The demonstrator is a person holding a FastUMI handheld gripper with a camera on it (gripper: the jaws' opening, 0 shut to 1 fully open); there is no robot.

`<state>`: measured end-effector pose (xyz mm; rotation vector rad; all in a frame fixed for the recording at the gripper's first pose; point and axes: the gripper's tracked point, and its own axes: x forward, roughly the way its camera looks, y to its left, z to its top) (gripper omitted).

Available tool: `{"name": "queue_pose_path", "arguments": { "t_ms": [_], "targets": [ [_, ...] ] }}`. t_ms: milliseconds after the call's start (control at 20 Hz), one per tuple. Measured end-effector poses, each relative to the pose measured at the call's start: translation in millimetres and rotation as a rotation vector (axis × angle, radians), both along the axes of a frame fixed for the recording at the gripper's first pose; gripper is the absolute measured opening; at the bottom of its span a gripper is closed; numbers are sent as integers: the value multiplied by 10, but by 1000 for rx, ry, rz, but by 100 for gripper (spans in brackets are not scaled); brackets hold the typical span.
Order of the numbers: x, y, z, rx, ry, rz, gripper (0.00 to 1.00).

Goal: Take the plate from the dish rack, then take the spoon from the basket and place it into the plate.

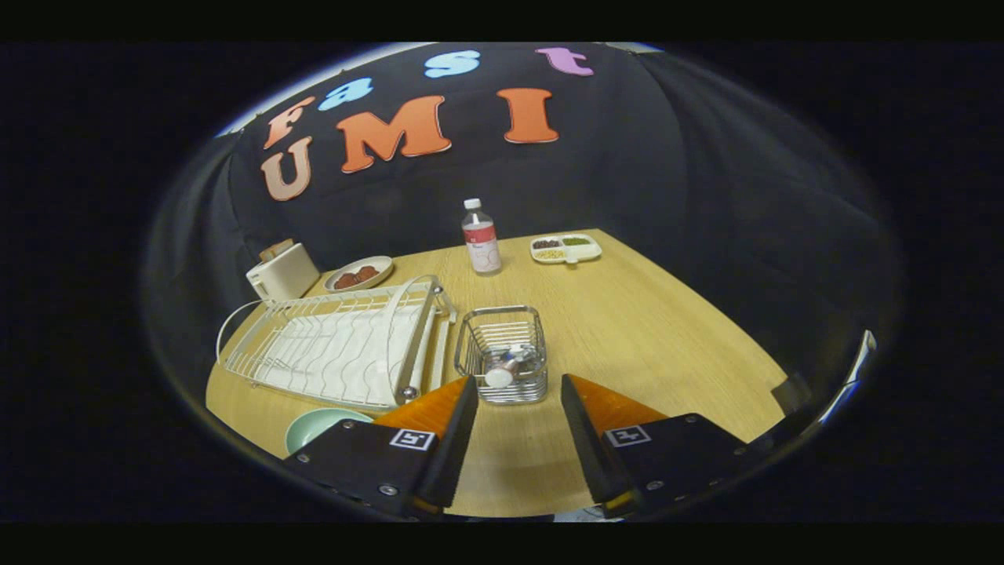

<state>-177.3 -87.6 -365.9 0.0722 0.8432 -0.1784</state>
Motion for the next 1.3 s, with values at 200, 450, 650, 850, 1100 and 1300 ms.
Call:
{"name": "queue_pose_path", "arguments": {
  "t_ms": [200,450,650,850,1100,1300],
  "targets": [
    [39,-14,-100,-78,0,46,53],
    [137,20,-142,-80,-26,33,34],
    [218,119,-94,-89,-40,53,15],
    [332,146,87,-76,-55,51,14],
    [435,116,327,-90,-64,45,14],
    [515,123,553,-106,-88,51,14]
  ]
}}
